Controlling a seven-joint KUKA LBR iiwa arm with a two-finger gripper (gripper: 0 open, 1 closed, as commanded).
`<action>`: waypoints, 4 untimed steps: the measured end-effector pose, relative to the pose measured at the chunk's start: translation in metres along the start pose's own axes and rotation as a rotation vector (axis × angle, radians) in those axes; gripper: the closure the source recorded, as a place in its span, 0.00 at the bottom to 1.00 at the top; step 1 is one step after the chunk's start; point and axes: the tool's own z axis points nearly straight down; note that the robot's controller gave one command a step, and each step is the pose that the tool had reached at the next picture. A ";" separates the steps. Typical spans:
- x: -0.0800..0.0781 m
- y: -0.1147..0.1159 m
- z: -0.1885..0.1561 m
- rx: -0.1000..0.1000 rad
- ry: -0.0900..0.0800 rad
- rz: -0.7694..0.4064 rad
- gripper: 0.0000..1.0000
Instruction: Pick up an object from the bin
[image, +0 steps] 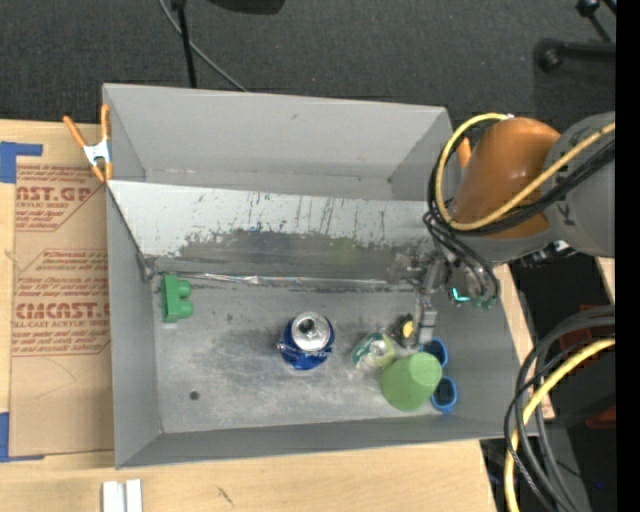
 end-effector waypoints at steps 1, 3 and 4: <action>0.037 0.015 0.083 -0.002 0.003 0.019 0.00; 0.043 0.020 0.034 -0.001 -0.006 0.146 0.00; 0.053 0.026 0.080 -0.002 -0.002 0.242 0.00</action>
Offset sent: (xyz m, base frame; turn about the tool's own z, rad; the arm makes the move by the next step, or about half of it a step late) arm -0.0340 0.0136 -0.0773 0.0194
